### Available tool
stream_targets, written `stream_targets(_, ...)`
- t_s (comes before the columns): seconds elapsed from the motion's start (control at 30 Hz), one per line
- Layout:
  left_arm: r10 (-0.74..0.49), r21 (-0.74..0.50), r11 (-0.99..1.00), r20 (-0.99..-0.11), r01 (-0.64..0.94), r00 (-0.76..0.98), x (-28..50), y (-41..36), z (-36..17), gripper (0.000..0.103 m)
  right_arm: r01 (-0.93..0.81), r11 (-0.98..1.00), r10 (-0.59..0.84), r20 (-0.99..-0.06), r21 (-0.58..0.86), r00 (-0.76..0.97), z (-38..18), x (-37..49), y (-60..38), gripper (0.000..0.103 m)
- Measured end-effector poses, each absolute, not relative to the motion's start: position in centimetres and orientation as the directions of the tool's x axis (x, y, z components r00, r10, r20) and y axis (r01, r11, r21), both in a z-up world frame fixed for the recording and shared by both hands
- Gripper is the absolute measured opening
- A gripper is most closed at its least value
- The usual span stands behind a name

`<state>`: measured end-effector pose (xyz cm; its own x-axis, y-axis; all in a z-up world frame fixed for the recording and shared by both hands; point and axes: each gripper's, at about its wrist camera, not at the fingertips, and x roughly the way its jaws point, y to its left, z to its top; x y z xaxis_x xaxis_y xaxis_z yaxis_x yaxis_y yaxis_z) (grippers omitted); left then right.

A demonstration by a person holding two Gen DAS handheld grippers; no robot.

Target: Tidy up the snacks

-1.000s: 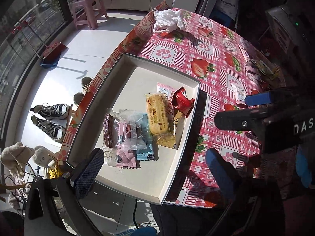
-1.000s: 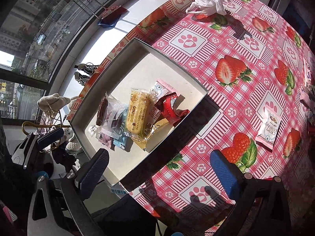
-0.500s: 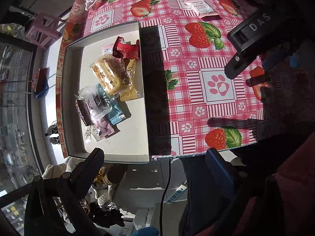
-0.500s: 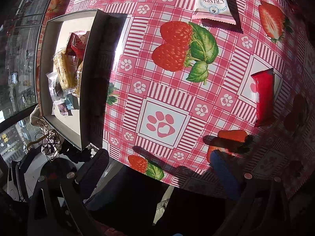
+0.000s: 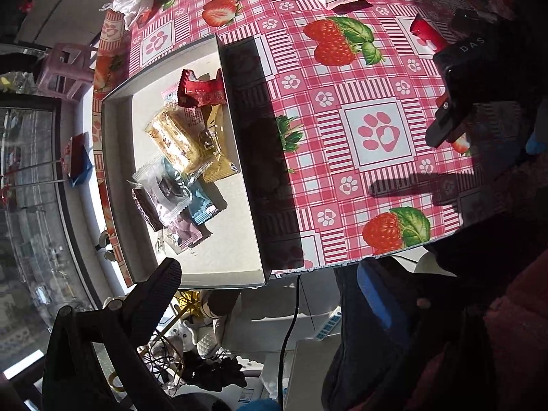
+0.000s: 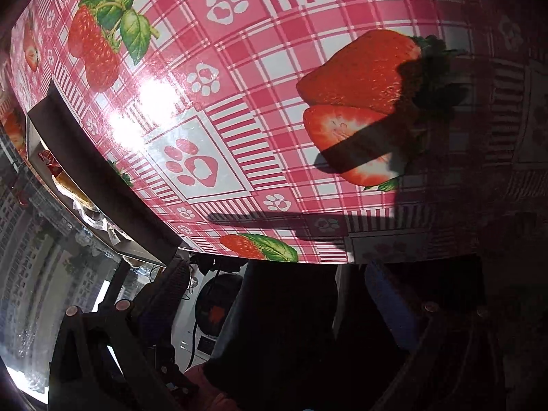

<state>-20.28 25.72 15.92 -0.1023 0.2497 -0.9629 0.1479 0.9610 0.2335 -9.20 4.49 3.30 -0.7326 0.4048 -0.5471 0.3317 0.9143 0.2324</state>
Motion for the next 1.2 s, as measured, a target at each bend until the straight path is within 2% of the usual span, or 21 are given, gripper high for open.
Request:
stream_targets(0.23, 0.274, 0.254, 0.95, -0.957, 0.182, -0.092, -19.5, 25.2, 16.1, 0.103, 0.43, 0.877, 0.475, -0.515, 0.214, -0.714, 2.4, -9.5, 3.6, 0.103)
stream_targets(0.77, 0.296, 0.273, 0.937, -0.951, 0.219, -0.084, -18.6, 24.5, 16.1, 0.103, 0.487, 0.845, 0.527, -0.492, 0.219, -0.693, 1.5, -9.8, 2.5, 0.103)
stream_targets(1.2, 0.303, 0.276, 0.934, -0.948, 0.225, -0.093, -18.5, 24.3, 16.0, 0.103, 0.428, 0.879, 0.471, -0.532, 0.213, -0.703, 0.9, -8.7, 1.4, 0.103)
